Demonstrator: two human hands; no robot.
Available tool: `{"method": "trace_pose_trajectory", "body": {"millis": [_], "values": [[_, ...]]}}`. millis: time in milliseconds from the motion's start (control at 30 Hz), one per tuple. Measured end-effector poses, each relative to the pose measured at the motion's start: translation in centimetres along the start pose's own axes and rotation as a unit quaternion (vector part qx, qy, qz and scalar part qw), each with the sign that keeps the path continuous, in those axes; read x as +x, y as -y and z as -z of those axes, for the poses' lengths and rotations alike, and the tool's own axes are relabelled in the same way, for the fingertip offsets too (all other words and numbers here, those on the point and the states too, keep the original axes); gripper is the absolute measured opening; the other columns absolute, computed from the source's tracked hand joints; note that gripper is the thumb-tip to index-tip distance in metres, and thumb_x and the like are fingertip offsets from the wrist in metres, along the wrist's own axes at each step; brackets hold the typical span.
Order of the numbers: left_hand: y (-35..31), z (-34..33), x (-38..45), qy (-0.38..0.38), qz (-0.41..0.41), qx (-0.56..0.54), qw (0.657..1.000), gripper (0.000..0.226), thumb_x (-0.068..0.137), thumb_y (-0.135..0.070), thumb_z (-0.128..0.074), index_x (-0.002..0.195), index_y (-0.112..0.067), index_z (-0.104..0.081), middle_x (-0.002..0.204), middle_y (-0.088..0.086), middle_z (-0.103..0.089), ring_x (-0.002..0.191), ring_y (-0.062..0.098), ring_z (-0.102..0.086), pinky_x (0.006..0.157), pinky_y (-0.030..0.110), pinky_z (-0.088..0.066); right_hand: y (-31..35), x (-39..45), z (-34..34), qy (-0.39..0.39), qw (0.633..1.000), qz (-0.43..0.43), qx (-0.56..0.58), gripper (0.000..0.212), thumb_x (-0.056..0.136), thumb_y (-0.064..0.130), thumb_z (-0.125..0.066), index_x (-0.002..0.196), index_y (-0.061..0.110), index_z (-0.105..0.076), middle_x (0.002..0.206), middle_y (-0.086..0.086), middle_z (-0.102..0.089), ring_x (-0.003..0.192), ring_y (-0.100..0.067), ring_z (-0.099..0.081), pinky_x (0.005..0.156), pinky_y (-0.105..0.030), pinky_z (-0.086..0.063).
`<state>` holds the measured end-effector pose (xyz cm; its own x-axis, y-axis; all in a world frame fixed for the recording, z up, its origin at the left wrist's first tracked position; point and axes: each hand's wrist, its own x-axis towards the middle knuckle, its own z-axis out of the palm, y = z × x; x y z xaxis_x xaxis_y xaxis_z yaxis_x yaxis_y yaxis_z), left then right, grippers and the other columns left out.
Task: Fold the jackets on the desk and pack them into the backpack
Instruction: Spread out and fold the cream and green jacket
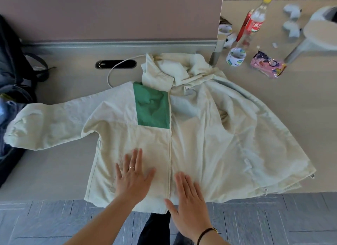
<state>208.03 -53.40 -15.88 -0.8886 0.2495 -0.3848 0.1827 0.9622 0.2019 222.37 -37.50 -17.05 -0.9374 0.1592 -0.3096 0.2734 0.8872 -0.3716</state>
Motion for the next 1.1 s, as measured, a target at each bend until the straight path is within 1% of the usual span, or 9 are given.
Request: {"method": "trace_pose_trajectory", "body": {"millis": [167, 400, 600, 767, 800, 867, 933, 1033, 1100], "values": [[-1.7, 3.1, 3.0, -0.035, -0.055, -0.010, 0.998, 0.080, 0.095, -0.073, -0.013, 0.152, -0.034, 0.028, 0.163, -0.011, 0.025, 0.149, 0.016, 0.028, 0.123, 0.044, 0.013, 0.7, 4.5, 4.5, -0.017, 0.998, -0.006, 0.054, 0.075, 0.096, 0.069, -0.010, 0.160, 0.032, 0.004, 0.167, 0.008, -0.008, 0.154, -0.010, -0.007, 0.125, -0.030, -0.004], [-2.3, 10.6, 14.3, -0.094, -0.104, -0.033, 0.990, 0.075, 0.097, -0.068, -0.017, 0.158, -0.036, 0.012, 0.166, -0.009, 0.014, 0.152, 0.016, 0.021, 0.124, 0.046, 0.010, 2.5, 20.8, 14.4, -0.067, 0.968, -0.079, 0.229, 0.058, 0.102, 0.038, -0.050, 0.153, 0.017, -0.032, 0.155, -0.001, -0.040, 0.143, -0.016, -0.036, 0.113, -0.027, -0.030], [-2.0, 14.1, 23.9, -0.115, -0.152, 0.008, 0.982, 0.076, 0.096, -0.071, -0.013, 0.158, -0.034, 0.014, 0.166, -0.010, 0.016, 0.151, 0.014, 0.022, 0.124, 0.044, 0.011, 3.9, 34.7, 18.2, -0.113, 0.977, -0.040, 0.174, 0.055, 0.100, 0.030, -0.055, 0.150, 0.020, -0.034, 0.149, 0.000, -0.046, 0.137, -0.022, -0.044, 0.111, -0.040, -0.040], [-1.5, 12.6, 27.9, -0.093, -0.178, 0.033, 0.979, 0.076, 0.098, -0.071, -0.012, 0.156, -0.034, 0.020, 0.164, -0.009, 0.018, 0.151, 0.016, 0.021, 0.124, 0.044, 0.010, 3.4, 42.0, 17.3, -0.070, 0.993, -0.052, 0.083, 0.069, 0.092, 0.046, -0.063, 0.149, 0.019, -0.033, 0.149, 0.000, -0.045, 0.141, -0.027, -0.036, 0.115, -0.048, -0.032], [-1.1, 12.1, 28.3, -0.094, -0.180, 0.040, 0.978, 0.076, 0.098, -0.072, -0.012, 0.157, -0.033, 0.018, 0.165, -0.008, 0.015, 0.152, 0.018, 0.018, 0.125, 0.044, 0.009, 3.2, 42.7, 17.0, -0.049, 0.994, -0.065, 0.076, 0.063, 0.090, 0.048, -0.066, 0.141, 0.019, -0.042, 0.141, -0.002, -0.052, 0.136, -0.029, -0.041, 0.112, -0.048, -0.035], [0.1, 10.8, 28.7, -0.098, -0.175, 0.059, 0.978, 0.077, 0.098, -0.073, -0.012, 0.159, -0.031, 0.009, 0.167, -0.004, 0.002, 0.154, 0.021, 0.008, 0.125, 0.044, 0.004, 3.0, 43.5, 17.5, -0.027, 0.988, -0.087, 0.123, 0.030, 0.086, 0.045, -0.072, 0.099, 0.020, -0.061, 0.098, -0.001, -0.066, 0.105, -0.028, -0.061, 0.092, -0.041, -0.047], [1.3, 10.0, 28.7, -0.097, -0.165, 0.074, 0.979, 0.078, 0.098, -0.073, -0.012, 0.160, -0.028, -0.002, 0.167, -0.001, -0.009, 0.155, 0.023, -0.002, 0.123, 0.044, -0.001, 2.8, 44.2, 18.6, -0.058, 0.973, -0.074, 0.211, 0.031, 0.085, 0.036, -0.075, 0.070, 0.015, -0.057, 0.062, 0.005, -0.053, 0.068, -0.018, -0.055, 0.068, -0.033, -0.044], [1.6, 9.8, 28.8, -0.092, -0.144, 0.060, 0.984, 0.080, 0.096, -0.076, -0.012, 0.161, -0.028, -0.008, 0.167, 0.001, -0.010, 0.154, 0.022, -0.005, 0.122, 0.049, -0.004, 2.8, 45.0, 20.3, -0.221, 0.931, -0.035, 0.287, 0.039, 0.085, 0.027, -0.077, 0.067, 0.002, -0.053, 0.054, 0.003, -0.041, 0.053, -0.012, -0.034, 0.052, -0.028, -0.029], [1.1, 10.4, 28.9, -0.096, -0.122, 0.034, 0.987, 0.084, 0.092, -0.080, -0.004, 0.160, -0.032, -0.001, 0.167, -0.001, -0.001, 0.155, 0.021, 0.001, 0.124, 0.049, -0.003, 2.6, 45.5, 19.9, -0.253, 0.922, -0.050, 0.290, 0.034, 0.088, 0.024, -0.072, 0.068, 0.005, -0.052, 0.056, 0.002, -0.045, 0.057, -0.016, -0.037, 0.053, -0.032, -0.032]]}}
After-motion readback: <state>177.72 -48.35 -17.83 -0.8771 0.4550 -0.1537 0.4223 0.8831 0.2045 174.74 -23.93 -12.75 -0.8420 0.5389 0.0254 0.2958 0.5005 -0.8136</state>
